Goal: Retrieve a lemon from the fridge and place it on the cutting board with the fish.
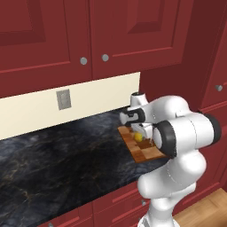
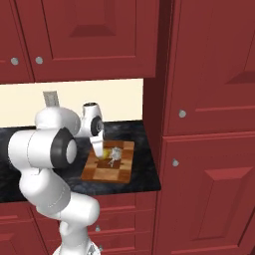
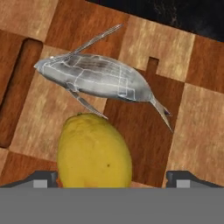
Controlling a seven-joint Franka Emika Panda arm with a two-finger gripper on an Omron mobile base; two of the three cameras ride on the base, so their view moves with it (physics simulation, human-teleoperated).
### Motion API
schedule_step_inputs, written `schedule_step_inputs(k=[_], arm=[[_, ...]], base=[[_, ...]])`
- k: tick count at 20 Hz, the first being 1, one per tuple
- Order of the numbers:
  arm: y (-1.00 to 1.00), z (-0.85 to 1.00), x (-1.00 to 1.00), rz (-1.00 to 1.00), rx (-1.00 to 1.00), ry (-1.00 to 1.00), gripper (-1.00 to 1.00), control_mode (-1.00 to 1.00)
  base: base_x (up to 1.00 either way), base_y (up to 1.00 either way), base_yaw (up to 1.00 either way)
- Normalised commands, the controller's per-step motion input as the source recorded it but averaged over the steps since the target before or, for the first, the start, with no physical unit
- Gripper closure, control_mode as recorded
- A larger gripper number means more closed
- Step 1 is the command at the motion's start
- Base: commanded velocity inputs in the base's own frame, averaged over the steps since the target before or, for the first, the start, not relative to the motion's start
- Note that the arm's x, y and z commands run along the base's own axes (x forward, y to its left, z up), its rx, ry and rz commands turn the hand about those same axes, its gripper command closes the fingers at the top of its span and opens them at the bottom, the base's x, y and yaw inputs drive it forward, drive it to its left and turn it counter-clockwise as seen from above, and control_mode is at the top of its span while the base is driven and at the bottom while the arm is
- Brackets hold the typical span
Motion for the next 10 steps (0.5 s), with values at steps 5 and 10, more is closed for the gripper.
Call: schedule_step_inputs(k=[5, 10], arm=[[-0.02, 0.45, -0.1, -0.01, 0.01, -0.02, -1.0, -1.0], [-0.08, 0.42, -0.4, 0.02, 0.01, -0.01, -1.0, -1.0]], base=[[0.0, 0.0, 0.0], [0.0, 0.0, 0.0]])
